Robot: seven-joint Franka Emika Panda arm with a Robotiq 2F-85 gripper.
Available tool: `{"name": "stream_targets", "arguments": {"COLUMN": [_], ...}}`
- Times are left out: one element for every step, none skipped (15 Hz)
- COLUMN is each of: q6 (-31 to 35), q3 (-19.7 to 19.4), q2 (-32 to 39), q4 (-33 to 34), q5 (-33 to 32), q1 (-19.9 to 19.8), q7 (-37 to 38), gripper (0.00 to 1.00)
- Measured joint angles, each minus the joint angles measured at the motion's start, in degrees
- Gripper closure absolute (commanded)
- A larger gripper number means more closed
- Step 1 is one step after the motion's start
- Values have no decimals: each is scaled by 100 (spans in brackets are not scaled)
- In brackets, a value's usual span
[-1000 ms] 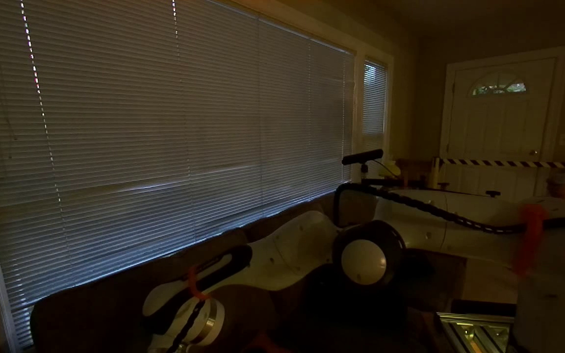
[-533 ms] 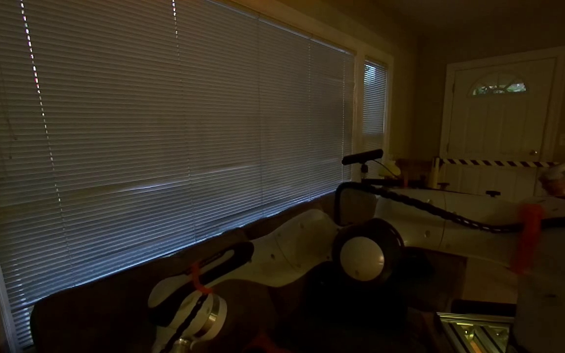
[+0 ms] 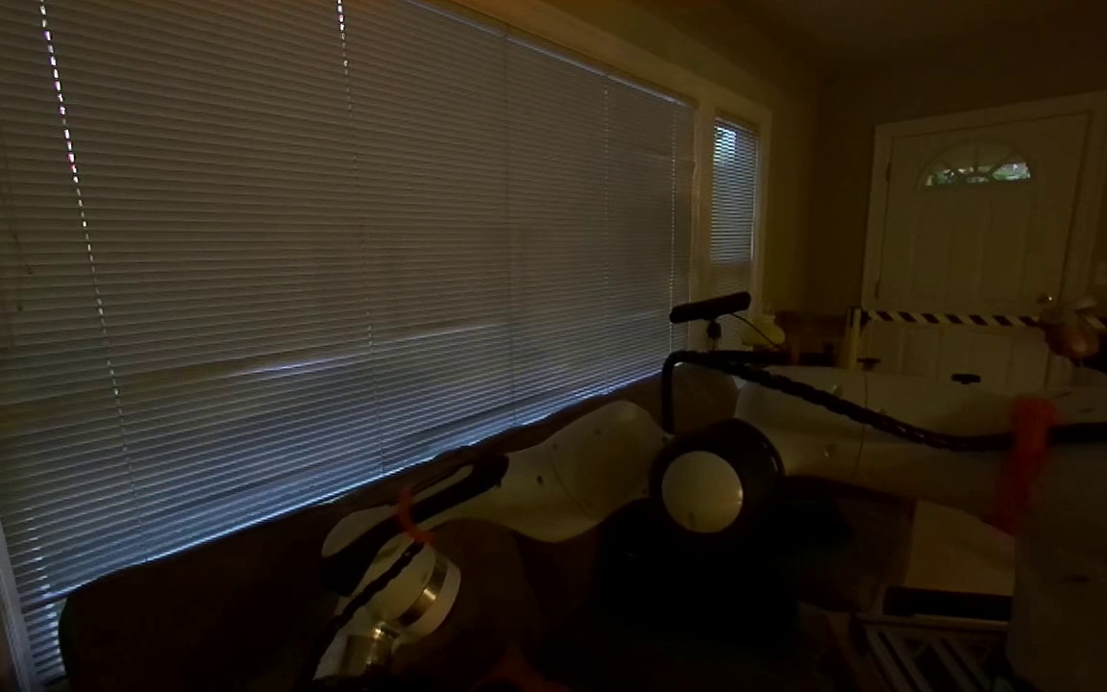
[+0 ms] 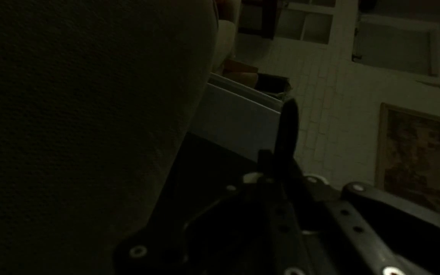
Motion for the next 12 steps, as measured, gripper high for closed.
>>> {"name": "stream_targets", "arguments": {"q6": [0, 7, 22, 62, 140, 256, 409, 608, 829, 1041, 1222, 1321], "q3": [-5, 19, 43, 61, 83, 107, 131, 162, 192, 218, 245, 265], "q2": [0, 0, 0, -3, -7, -22, -50, -90, -139, -178, -215, -244], "q4": [4, -3, -20, -57, -127, -250, -431, -664, -941, -1214, -1489, -1714], "q5": [118, 183, 246, 314, 391, 492, 607, 749, 915, 1104, 1294, 1413], "q1": [-83, -187, -302, -415, -531, -651, -776, -903, -1035, -1160, -1286, -1394], "q7": [-101, -209, -326, -455, -595, -749, -931, -1135, -1364, -1586, -1799, -1967], "gripper": [99, 99, 99, 99, 99, 99, 99, 99, 99, 94, 94, 94]}}
